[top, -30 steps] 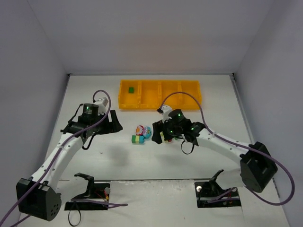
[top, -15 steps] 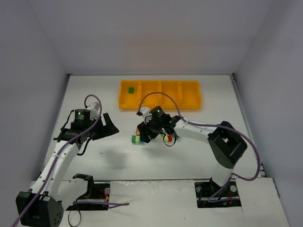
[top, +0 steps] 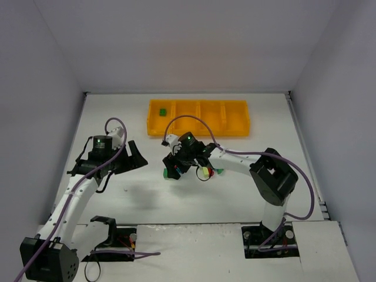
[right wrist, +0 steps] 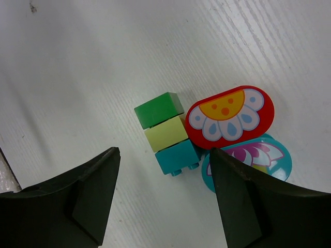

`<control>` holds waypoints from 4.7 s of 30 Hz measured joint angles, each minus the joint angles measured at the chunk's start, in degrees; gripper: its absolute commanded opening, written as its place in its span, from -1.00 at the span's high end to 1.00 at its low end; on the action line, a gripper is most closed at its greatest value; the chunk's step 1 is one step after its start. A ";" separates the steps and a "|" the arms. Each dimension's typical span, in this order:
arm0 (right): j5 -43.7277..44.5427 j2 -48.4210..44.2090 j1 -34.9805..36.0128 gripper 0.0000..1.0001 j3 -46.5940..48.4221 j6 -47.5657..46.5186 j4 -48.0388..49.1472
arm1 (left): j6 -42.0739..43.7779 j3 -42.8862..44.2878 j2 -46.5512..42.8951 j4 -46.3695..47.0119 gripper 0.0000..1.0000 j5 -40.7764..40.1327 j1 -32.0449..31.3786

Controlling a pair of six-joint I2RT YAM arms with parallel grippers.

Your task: Sort the legos into containers by color

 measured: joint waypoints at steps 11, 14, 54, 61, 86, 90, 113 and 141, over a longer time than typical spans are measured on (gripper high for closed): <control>0.63 1.62 0.81 -0.25 1.86 -2.08 -0.07 | 0.04 0.00 0.24 0.00 -0.40 0.00 0.00; 0.79 1.62 1.49 -0.24 1.90 -2.27 -0.48 | 0.04 0.00 0.26 0.02 -0.40 0.00 0.00; 9.11 2.84 5.46 -0.04 -1.55 1.05 1.77 | 0.13 0.00 1.84 0.15 -0.40 0.22 0.00; 9.33 3.76 5.79 0.07 -1.38 1.05 2.62 | 0.13 0.00 2.03 0.28 -0.40 0.22 0.00; 11.93 4.59 5.81 1.00 -1.40 1.81 6.40 | 0.11 -0.04 2.64 0.70 -0.40 1.29 0.00; 12.83 1.49 5.81 1.00 -4.33 1.29 7.04 | -0.11 -0.33 3.65 2.29 -0.40 5.05 0.00; 17.70 -23.93 5.79 1.00 -10.43 -3.52 7.87 | -7.76 12.02 16.94 13.07 -0.39 27.63 -7.43; 17.75 -28.70 5.79 1.00 -12.35 -3.06 5.46 | -6.86 13.00 22.10 18.95 0.01 27.71 -12.28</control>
